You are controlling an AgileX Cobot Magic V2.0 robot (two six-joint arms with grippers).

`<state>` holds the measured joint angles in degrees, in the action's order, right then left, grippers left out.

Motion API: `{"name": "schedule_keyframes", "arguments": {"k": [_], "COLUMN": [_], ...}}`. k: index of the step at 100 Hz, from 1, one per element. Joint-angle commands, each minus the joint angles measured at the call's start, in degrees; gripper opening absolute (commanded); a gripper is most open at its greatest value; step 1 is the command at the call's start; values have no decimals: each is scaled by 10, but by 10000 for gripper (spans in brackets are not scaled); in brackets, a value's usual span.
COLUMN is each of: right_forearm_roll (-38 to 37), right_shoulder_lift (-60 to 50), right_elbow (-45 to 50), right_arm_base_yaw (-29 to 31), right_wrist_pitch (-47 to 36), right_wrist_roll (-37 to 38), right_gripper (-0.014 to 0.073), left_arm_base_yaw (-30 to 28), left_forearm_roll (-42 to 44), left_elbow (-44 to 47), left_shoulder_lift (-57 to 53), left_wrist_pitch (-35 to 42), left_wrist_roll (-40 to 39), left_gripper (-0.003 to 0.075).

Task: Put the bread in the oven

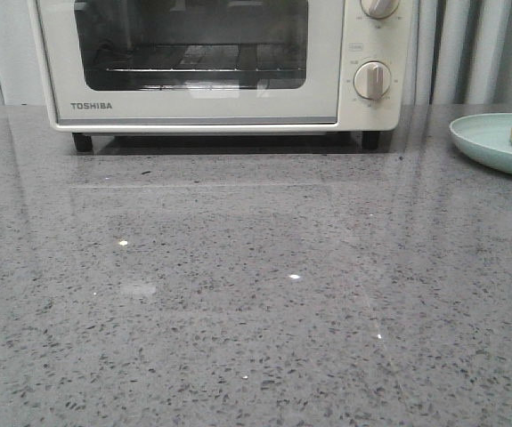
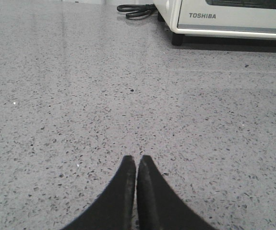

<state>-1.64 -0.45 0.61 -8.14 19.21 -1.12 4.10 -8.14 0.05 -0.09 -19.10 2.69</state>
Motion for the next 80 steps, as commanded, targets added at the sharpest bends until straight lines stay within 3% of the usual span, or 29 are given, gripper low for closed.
{"name": "schedule_keyframes", "arguments": {"k": [1,62,80], "right_forearm_roll": [0,0,-2], "right_shoulder_lift": [-12,-12,-12], "right_elbow": [15,15,14], "right_arm_base_yaw": [-1,-1,-1], "right_wrist_pitch": [-11,-13,-97], "right_wrist_roll": [-2,-2,-2], "right_gripper": [-48,-48,-48], "left_arm_base_yaw": [-2,-2,-2], "left_forearm_roll": [-6,-6,-6], "left_elbow": [13,13,13], "left_shoulder_lift": [-15,-15,-15], "left_wrist_pitch": [35,35,44], "left_wrist_roll": [-5,-5,0], "left_gripper": [-21,-21,-21]}}
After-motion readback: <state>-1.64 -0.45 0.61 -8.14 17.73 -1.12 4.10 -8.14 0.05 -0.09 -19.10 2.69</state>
